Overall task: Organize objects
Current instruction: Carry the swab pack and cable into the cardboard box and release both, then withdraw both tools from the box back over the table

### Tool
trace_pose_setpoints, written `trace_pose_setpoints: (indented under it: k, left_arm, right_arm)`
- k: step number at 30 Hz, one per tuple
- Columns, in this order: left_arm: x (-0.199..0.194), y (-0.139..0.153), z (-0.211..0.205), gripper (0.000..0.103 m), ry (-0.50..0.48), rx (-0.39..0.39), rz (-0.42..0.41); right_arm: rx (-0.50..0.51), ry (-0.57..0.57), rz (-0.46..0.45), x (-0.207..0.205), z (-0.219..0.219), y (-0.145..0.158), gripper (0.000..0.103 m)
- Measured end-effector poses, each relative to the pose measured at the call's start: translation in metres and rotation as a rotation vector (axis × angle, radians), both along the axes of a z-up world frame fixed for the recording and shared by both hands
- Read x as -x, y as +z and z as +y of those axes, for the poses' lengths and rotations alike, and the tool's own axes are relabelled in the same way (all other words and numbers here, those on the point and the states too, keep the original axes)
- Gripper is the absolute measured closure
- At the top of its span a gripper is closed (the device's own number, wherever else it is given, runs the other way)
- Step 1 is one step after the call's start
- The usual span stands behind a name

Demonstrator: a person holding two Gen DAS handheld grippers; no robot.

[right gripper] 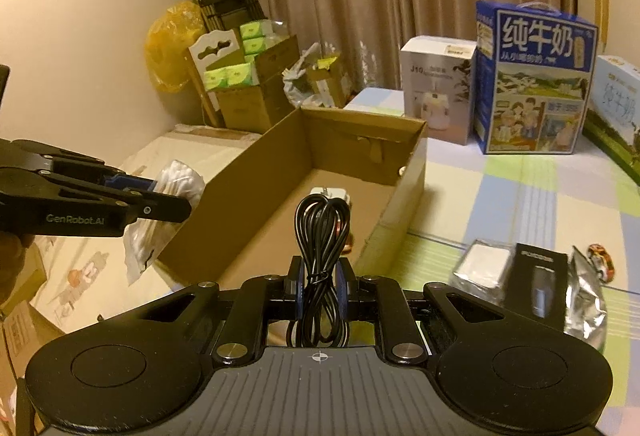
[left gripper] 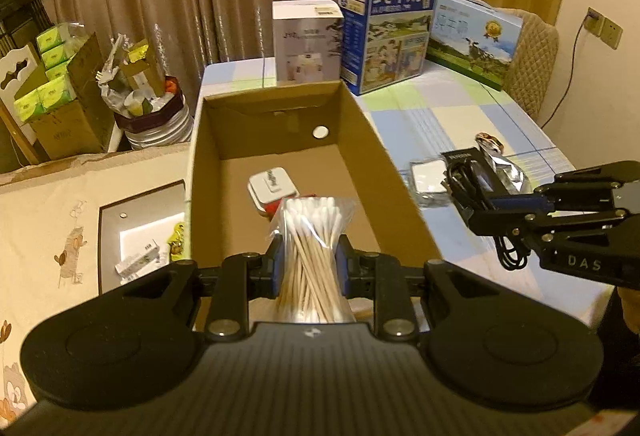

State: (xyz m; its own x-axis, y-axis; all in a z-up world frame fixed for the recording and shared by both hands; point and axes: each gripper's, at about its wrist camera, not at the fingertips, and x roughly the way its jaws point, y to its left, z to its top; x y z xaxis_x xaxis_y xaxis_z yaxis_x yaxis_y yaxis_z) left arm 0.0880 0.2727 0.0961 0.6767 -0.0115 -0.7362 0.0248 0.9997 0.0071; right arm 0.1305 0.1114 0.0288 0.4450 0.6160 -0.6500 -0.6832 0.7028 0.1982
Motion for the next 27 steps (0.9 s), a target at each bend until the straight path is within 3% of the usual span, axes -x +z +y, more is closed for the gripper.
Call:
trace_pose_setpoints:
  k: [11, 12, 13, 15, 16, 18, 19, 27]
  left_arm:
    - [-0.033, -0.017, 0.021, 0.080, 0.006, 0.018, 0.021]
    - [-0.036, -0.019, 0.023, 0.078, 0.013, 0.025, 0.019]
    - [-0.038, -0.021, 0.025, 0.068, 0.022, 0.030, 0.013]
    - [-0.038, -0.023, 0.029, 0.058, 0.036, 0.039, -0.001]
    - [-0.038, -0.023, 0.031, 0.058, 0.040, 0.045, -0.008]
    - [-0.033, -0.024, 0.034, 0.058, 0.053, 0.050, -0.018]
    - [-0.030, -0.024, 0.036, 0.058, 0.060, 0.050, -0.021]
    - [0.005, -0.021, 0.033, 0.057, 0.103, 0.051, -0.039]
  right_arm:
    - [-0.018, -0.001, 0.051, -0.022, 0.031, -0.019, 0.090]
    - [-0.020, -0.004, 0.054, -0.025, 0.033, -0.021, 0.090]
    - [-0.028, -0.006, 0.055, -0.027, 0.034, -0.022, 0.090]
    - [-0.051, -0.001, 0.057, -0.031, 0.037, -0.023, 0.089]
    - [-0.060, -0.002, 0.055, -0.033, 0.038, -0.024, 0.085]
    - [-0.072, -0.031, 0.041, -0.036, 0.034, -0.023, 0.048]
    - [-0.085, -0.051, 0.037, -0.036, 0.031, -0.021, 0.042]
    - [-0.135, -0.160, 0.069, -0.013, -0.029, -0.017, 0.041]
